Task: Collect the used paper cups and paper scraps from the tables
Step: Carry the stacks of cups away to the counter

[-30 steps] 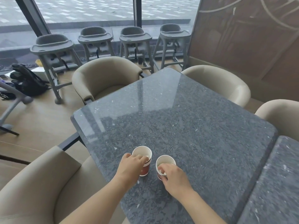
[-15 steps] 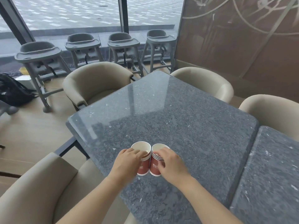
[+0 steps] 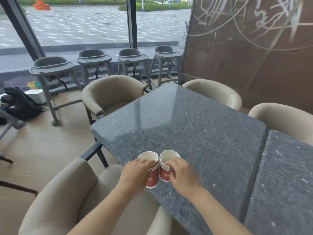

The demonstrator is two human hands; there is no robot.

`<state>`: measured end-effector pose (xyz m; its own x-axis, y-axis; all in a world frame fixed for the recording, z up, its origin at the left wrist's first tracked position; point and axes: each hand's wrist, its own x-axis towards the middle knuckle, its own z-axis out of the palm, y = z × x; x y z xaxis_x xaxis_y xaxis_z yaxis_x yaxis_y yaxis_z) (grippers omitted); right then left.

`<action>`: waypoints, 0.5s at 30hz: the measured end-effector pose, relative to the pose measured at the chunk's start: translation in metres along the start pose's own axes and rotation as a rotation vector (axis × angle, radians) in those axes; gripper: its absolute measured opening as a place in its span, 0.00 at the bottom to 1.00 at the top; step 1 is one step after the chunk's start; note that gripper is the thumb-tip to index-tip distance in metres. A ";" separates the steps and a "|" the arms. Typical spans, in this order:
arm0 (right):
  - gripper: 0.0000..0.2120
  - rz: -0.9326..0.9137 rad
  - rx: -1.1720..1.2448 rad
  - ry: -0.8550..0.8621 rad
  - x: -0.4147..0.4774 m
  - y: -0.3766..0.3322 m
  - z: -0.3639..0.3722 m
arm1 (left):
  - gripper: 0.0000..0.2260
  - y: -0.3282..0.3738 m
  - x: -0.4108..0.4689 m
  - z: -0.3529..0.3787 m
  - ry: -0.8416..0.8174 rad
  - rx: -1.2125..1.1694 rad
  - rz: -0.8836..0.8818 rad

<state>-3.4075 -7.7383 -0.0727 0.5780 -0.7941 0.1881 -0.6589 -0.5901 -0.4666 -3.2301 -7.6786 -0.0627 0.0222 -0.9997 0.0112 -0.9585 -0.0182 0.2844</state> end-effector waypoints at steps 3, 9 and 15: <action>0.14 0.036 0.011 0.018 -0.021 -0.036 0.007 | 0.20 -0.013 -0.036 -0.012 0.010 -0.020 0.037; 0.13 0.057 0.022 0.071 -0.067 -0.110 0.025 | 0.22 -0.041 -0.112 -0.038 0.074 -0.064 0.093; 0.14 0.072 0.015 0.124 -0.118 -0.173 0.043 | 0.21 -0.063 -0.187 -0.049 0.109 -0.130 0.154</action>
<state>-3.3413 -7.5360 -0.0514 0.4648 -0.8468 0.2588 -0.6886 -0.5294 -0.4956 -3.1604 -7.4894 -0.0357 -0.0837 -0.9827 0.1654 -0.9086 0.1435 0.3923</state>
